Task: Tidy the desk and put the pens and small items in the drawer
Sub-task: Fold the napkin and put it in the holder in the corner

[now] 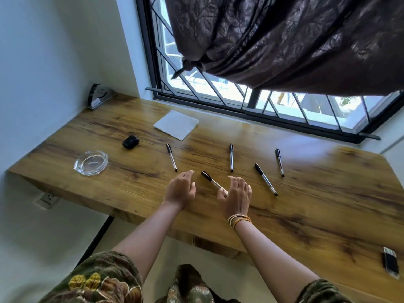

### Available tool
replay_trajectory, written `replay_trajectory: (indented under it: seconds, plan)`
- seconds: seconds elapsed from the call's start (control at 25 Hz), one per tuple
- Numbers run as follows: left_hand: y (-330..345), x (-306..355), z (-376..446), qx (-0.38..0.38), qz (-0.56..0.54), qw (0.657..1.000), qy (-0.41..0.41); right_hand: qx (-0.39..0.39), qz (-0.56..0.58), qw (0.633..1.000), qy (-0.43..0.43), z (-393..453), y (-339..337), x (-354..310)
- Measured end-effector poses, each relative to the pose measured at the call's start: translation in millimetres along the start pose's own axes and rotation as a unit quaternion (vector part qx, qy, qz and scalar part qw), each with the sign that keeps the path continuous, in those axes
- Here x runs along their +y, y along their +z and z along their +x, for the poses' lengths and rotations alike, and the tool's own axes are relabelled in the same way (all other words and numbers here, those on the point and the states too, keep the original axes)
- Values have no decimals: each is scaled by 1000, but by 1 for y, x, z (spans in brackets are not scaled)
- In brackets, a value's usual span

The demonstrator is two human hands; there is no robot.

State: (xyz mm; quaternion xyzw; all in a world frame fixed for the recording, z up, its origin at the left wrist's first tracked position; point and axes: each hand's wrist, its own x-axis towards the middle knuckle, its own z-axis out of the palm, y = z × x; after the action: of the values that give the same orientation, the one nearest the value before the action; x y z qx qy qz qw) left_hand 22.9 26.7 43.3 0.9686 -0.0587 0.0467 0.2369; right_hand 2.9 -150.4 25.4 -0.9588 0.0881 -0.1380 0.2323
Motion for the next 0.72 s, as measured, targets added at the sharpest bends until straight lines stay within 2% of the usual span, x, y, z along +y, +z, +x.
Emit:
replay_trajectory:
  seconds: [0.2,0.44,0.56,0.72]
  plan:
    - [-33,-29,43,65,-32,996,-46,-43,34,998,7,48,12,-54]
    - [-62,-78,116,80,-67,990,-94,-85,82,993,25,102,52,-123]
    - [-68,-108,151,54,-73,991,-96,-132,99,983,80,133,76,-154]
    - [-75,-151,200,32,-84,989,-115,-149,133,966,164,169,105,-185]
